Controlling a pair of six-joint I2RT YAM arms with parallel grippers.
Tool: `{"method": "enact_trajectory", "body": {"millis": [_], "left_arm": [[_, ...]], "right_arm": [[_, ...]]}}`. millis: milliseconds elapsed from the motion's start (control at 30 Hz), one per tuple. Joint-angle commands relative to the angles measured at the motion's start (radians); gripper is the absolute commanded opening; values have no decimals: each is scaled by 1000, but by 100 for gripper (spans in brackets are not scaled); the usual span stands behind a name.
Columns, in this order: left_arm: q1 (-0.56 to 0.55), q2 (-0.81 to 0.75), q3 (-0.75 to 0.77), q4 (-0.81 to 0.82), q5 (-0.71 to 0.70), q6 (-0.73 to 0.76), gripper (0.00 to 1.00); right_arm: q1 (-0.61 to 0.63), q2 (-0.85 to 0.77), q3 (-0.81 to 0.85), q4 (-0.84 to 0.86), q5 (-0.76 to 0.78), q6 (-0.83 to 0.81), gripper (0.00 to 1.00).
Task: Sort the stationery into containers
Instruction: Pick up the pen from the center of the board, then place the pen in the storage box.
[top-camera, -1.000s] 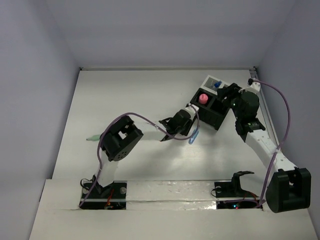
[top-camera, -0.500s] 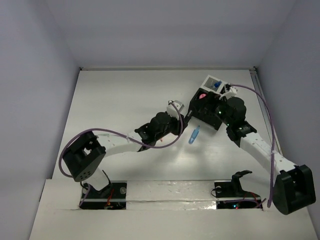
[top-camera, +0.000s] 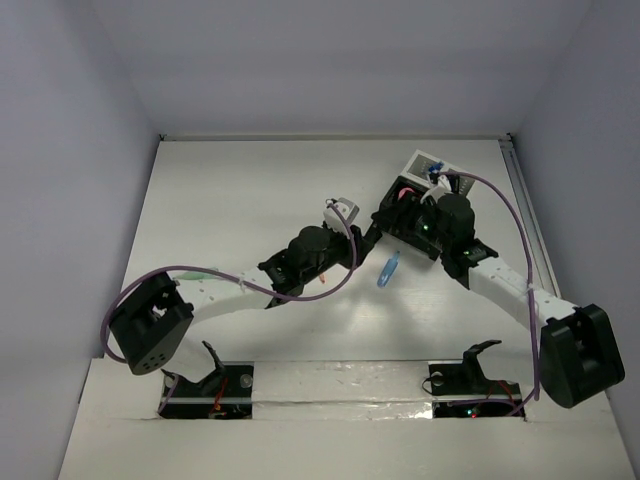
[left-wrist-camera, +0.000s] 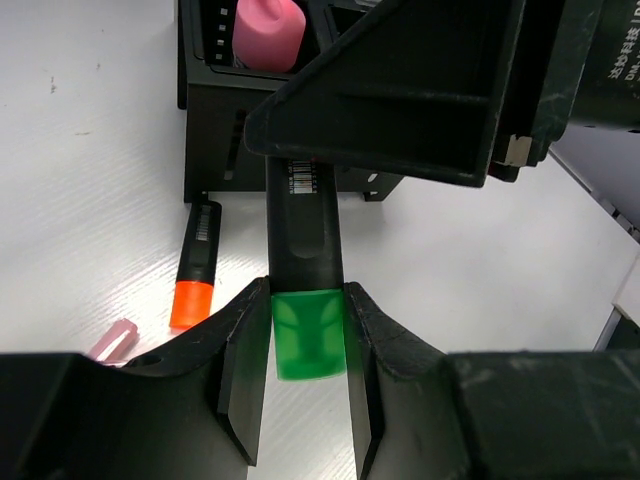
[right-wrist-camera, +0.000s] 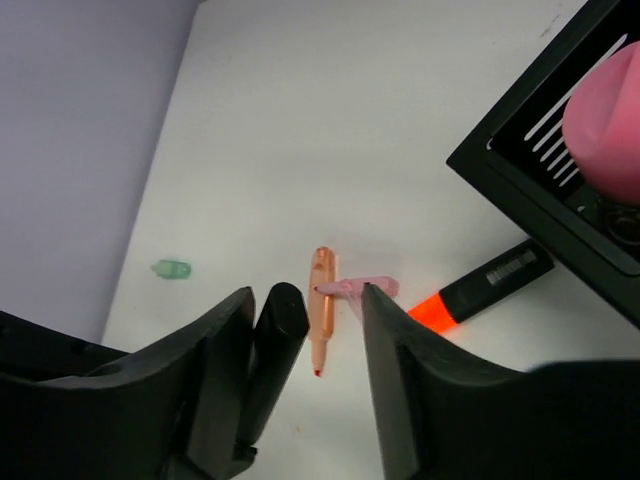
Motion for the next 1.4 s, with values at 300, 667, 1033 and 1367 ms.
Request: {"method": "enact_trajectory", "body": {"millis": [300,667,1033,1367], "left_arm": [[-6,-31,-3,68,40,16,49],[-6,-78,-43,36,-5,33,90],[-6,60,66,-76,-67,67,94],[31,239,221,-163,-61,91,93]], "right_arm": [[8,5,10,119,10,34,1],[8,-18,128,91,358,-94,0],[-217,21,230,96,737,-373,0],[-298,218,360,91,773,-443,0]]}}
